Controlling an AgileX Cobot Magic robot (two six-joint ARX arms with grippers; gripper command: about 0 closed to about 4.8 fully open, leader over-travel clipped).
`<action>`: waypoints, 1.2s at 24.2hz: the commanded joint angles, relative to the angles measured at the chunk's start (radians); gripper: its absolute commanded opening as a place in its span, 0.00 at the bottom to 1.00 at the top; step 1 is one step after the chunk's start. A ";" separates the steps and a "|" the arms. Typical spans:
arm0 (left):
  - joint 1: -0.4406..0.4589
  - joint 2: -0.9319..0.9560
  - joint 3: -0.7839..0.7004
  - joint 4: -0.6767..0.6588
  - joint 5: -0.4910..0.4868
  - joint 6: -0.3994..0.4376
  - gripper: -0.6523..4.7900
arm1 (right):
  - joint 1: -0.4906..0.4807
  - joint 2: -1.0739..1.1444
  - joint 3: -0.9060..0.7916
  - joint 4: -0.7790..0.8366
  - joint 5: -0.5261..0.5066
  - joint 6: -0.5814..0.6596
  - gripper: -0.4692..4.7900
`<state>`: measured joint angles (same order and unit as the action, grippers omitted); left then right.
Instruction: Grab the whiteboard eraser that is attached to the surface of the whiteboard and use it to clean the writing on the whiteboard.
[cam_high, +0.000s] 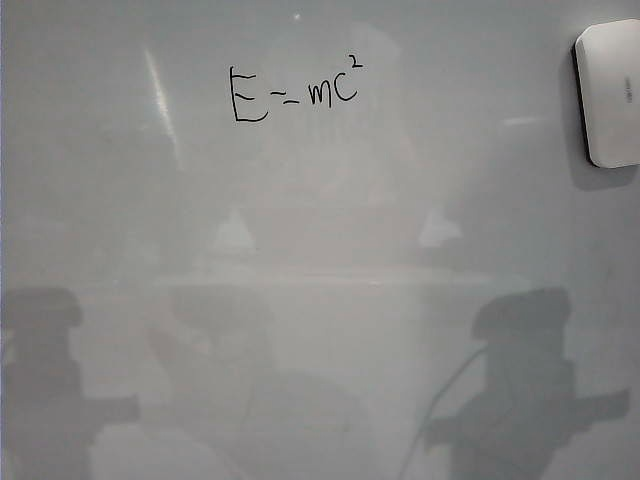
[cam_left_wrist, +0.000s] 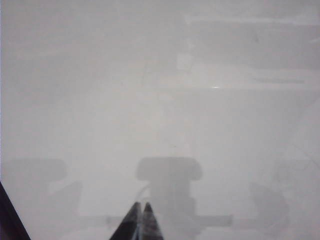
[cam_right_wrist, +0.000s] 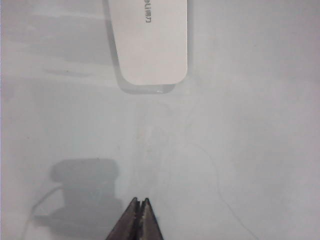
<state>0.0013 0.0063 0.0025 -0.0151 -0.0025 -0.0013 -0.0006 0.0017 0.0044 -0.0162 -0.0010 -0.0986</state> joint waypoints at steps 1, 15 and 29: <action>-0.002 0.000 0.005 0.009 0.003 -0.006 0.11 | 0.001 -0.002 -0.003 0.018 -0.002 -0.001 0.08; -0.002 0.000 0.010 0.044 0.006 -0.020 0.11 | 0.000 -0.002 -0.003 0.051 -0.002 0.001 0.08; -0.002 0.005 0.379 -0.101 0.322 -0.392 0.11 | 0.001 0.026 0.377 -0.097 -0.124 0.313 0.08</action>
<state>0.0013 0.0055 0.3470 0.0113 0.2623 -0.3870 -0.0006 0.0063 0.3222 0.0563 -0.0444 0.2565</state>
